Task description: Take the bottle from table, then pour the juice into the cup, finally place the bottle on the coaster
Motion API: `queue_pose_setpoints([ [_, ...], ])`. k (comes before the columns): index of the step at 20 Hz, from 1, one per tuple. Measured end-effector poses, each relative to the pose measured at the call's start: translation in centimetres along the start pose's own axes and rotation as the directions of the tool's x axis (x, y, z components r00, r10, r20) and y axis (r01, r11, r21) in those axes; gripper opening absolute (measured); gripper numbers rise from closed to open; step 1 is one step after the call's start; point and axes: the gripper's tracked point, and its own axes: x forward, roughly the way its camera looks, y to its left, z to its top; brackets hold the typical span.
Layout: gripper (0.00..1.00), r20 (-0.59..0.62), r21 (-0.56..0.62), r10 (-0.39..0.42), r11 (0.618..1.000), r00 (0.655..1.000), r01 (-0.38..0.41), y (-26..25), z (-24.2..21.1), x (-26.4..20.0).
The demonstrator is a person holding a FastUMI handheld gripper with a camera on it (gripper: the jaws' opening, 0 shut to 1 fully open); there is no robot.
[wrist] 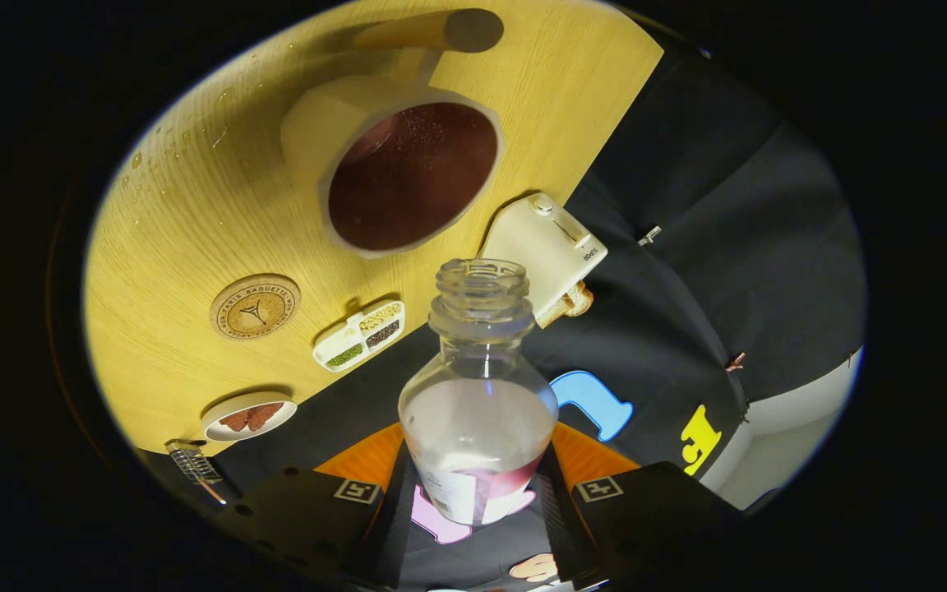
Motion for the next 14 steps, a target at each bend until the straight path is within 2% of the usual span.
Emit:
queue_pose_setpoints([
  [5, 0.70, -0.061, 0.152, 0.036, 0.988, 0.997, -0.026, 0.2, -1.0, -0.8],
  [10, 0.71, -0.128, 0.332, 0.070, 0.943, 0.989, -0.024, 0.4, -3.4, -1.9],
  [12, 0.71, -0.172, 0.446, 0.092, 0.895, 0.981, -0.005, 0.8, -5.1, -2.7],
  [14, 0.71, -0.218, 0.593, 0.129, 0.805, 0.967, 0.026, 1.4, -6.9, -3.9],
])
